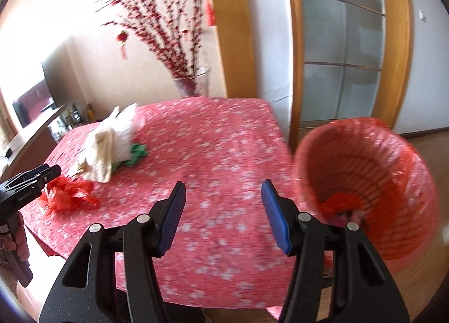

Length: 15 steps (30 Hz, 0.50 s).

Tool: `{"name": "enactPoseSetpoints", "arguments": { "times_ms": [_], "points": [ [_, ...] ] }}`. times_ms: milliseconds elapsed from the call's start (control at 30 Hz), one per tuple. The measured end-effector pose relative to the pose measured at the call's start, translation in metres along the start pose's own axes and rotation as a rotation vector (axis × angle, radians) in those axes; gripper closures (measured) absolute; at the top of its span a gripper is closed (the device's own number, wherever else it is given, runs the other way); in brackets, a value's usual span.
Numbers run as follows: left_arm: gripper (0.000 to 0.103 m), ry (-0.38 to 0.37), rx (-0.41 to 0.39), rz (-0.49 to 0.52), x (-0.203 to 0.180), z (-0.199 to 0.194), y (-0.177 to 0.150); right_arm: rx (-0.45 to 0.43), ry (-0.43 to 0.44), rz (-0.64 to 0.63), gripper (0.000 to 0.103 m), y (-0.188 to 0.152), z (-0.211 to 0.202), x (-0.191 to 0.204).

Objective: Collect trash
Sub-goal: 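Grasp the crumpled red bag with the left tool while the right tool grasps the white bag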

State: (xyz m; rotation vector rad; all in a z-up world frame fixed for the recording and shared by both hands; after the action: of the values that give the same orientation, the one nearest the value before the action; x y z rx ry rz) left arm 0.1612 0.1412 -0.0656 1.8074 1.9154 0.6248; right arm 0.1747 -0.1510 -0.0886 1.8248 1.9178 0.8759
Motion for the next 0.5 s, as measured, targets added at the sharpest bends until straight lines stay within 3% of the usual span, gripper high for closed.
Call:
{"name": "enactPoseSetpoints", "arguments": {
  "times_ms": [200,500],
  "points": [
    [0.048,0.028,0.062,-0.046,0.028,0.021,-0.019,0.017,0.033,-0.037,0.046,-0.004,0.011,0.029],
    [0.046,0.014,0.097,-0.07,0.032,0.039,-0.029,0.032,0.038,-0.055,0.046,-0.009,0.013,0.045]
  ]
}}
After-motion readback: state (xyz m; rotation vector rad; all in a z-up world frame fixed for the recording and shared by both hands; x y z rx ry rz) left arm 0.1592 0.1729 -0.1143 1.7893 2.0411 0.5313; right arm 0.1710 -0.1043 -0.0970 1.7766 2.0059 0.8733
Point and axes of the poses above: each gripper's, at about its wrist camera, not at the fingertips, and z roughly the way its jaws point, x to its left, y to its top, the point moved 4 cm from there along z, roughly the way its jaws point, and after that the axes turned 13 degrees about x, right-handed, at the moved point
